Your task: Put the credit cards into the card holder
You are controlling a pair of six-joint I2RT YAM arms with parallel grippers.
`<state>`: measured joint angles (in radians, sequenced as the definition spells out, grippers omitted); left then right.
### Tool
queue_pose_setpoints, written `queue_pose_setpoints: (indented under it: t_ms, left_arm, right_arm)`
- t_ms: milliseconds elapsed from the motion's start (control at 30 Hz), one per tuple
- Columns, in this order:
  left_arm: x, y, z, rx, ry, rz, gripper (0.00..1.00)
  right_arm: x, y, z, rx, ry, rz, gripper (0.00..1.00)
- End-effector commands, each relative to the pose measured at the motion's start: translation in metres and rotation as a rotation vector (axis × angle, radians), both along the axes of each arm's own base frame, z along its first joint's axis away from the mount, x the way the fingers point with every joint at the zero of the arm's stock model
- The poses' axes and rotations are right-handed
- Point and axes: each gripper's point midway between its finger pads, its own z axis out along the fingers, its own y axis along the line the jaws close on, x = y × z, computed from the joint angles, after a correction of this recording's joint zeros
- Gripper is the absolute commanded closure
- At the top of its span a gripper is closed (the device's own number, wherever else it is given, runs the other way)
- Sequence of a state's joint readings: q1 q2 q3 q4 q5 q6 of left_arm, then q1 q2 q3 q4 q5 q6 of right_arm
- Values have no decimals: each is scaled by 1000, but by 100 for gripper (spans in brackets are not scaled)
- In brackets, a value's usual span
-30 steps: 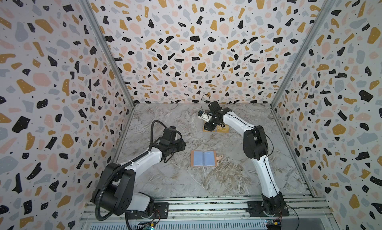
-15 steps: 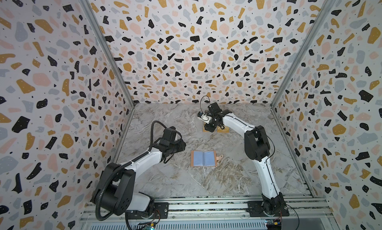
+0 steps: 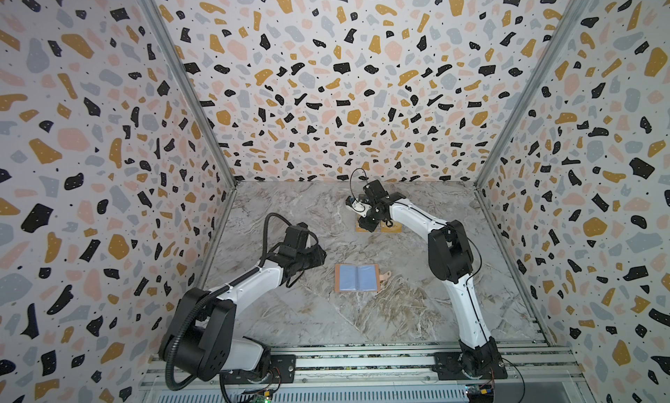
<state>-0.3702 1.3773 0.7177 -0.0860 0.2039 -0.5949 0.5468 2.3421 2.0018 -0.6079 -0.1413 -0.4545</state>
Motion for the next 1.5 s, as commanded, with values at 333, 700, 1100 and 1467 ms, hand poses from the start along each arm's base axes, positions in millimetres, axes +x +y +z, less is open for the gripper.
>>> queue_pose_setpoints:
  t_ms: [333, 700, 1100, 1467]
  left_arm:
    - [-6, 1, 4, -22, -7, -1, 61]
    - [-9, 3, 7, -22, -13, 5, 60]
    - [-11, 4, 6, -19, -10, 5, 60]
    - [-12, 5, 1, -15, 3, 4, 60]
  right_arm:
    - [-15, 1, 39, -15, -47, 35, 64]
    - [-18, -4, 29, -44, -55, 47, 63]
    - [-22, -9, 20, -58, -51, 70, 65]
    - [-24, -12, 17, -73, -73, 85, 69]
